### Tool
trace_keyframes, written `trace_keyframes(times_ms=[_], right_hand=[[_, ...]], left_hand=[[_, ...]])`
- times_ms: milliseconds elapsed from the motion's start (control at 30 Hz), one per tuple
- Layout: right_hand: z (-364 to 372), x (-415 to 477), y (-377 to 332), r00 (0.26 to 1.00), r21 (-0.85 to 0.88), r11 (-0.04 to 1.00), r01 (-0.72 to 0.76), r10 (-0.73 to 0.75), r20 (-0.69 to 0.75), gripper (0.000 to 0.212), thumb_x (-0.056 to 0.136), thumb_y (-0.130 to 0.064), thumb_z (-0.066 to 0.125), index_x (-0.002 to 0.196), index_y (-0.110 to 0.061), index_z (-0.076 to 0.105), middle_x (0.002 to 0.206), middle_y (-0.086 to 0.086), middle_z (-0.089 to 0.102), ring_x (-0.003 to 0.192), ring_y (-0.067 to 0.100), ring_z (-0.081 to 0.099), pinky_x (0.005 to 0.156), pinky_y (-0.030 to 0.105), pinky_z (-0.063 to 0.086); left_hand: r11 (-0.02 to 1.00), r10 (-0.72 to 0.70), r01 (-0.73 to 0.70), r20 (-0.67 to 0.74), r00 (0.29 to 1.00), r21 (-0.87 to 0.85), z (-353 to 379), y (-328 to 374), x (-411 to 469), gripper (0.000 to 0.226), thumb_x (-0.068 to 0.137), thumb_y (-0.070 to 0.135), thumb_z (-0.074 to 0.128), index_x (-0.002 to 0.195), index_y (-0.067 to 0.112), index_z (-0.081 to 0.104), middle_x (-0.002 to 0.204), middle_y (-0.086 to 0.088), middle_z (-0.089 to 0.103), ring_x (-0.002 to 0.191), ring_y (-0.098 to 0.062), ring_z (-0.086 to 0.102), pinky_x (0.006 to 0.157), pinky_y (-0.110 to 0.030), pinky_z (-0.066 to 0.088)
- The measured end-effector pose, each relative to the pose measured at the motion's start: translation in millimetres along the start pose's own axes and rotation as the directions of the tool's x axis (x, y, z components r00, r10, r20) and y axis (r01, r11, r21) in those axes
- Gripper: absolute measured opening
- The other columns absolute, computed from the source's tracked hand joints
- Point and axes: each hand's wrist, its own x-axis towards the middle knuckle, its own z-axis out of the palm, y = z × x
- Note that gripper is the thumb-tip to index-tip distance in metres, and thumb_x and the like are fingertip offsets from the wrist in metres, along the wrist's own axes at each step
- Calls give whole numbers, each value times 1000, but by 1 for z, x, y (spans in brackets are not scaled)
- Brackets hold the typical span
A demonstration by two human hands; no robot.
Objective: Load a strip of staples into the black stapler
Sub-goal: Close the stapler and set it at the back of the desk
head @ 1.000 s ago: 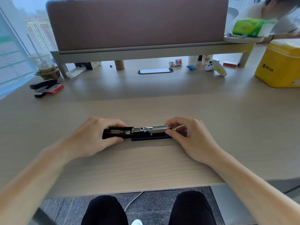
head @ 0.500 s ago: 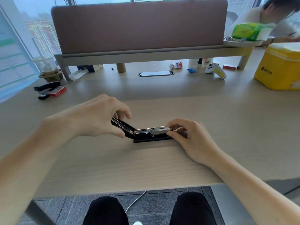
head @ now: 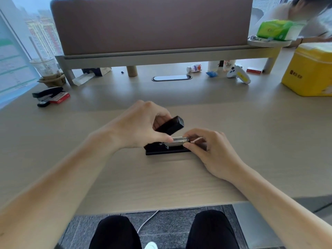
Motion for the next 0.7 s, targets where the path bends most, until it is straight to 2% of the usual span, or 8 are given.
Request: trace_keyframes(times_ms=[100, 233, 333, 400, 467, 533, 600, 700], right_hand=[[-1, 0, -1, 1000, -3, 1000, -2, 2, 5, 11, 94, -20, 76, 99, -30, 76, 89, -10, 78, 78, 9, 76, 77, 26, 57], [-2, 0, -2, 1000, -13, 1000, -14, 14, 21, 10, 96, -23, 74, 104, -26, 77, 94, -9, 79, 81, 8, 76, 79, 31, 60], [-3, 0, -4, 999, -20, 1000, -21, 22, 31, 12, 96, -23, 74, 107, -27, 77, 96, -12, 78, 81, 5, 75, 79, 29, 59], [-3, 0, -4, 999, -20, 999, -33, 33, 27, 14, 94, -25, 77, 107, -27, 76, 93, -11, 77, 81, 5, 74, 79, 29, 59], [-3, 1, -4, 999, -7, 999, -48, 48, 18, 18, 90, -26, 80, 108, -27, 76, 92, -10, 77, 82, 9, 74, 81, 33, 60], [-3, 1, -5, 998, 2, 998, -59, 59, 10, 20, 89, -26, 82, 108, -27, 76, 92, -11, 77, 83, 10, 74, 82, 33, 61], [-3, 0, -5, 998, -2, 998, -61, 61, 7, 21, 88, -26, 83, 108, -26, 76, 91, -12, 77, 84, 9, 73, 82, 30, 60], [-3, 0, -5, 998, 1, 998, -62, 62, 9, 22, 88, -25, 83, 108, -24, 76, 91, -12, 78, 83, 9, 73, 80, 26, 57]], left_hand=[[1000, 6, -5, 48, 999, -12, 9, 0, 3, 28, 72, 31, 91, 97, 28, 80, 77, 13, 80, 71, 4, 73, 70, -22, 59], [1000, 5, -6, 88, 996, 14, 16, -3, 6, 25, 77, 36, 86, 101, 32, 79, 81, 12, 80, 74, 0, 73, 71, -26, 58], [1000, -8, 6, 132, 991, 16, 24, -5, 6, 20, 83, 41, 80, 101, 33, 75, 85, 12, 78, 78, -4, 71, 71, -28, 55], [999, -42, 44, 142, 989, -5, 30, -2, 7, 18, 91, 47, 70, 95, 29, 71, 80, 12, 73, 73, -2, 65, 70, -25, 51], [991, -122, 128, 127, 984, -40, 35, 4, 9, 42, 101, 52, 50, 78, 19, 60, 62, 8, 56, 59, -5, 52, 60, -23, 39], [978, -197, 202, 104, 975, -42, 41, 10, 14, 57, 107, 50, 34, 64, 13, 43, 57, 1, 44, 56, -15, 45, 57, -30, 34], [965, -259, 262, 97, 961, -15, 47, 16, 20, 65, 108, 50, 29, 56, 13, 37, 55, -3, 42, 54, -20, 43, 55, -33, 32], [952, -307, 307, 76, 949, 17, 53, 22, 24, 71, 108, 52, 27, 50, 12, 37, 53, -6, 42, 52, -20, 42, 53, -34, 29]])
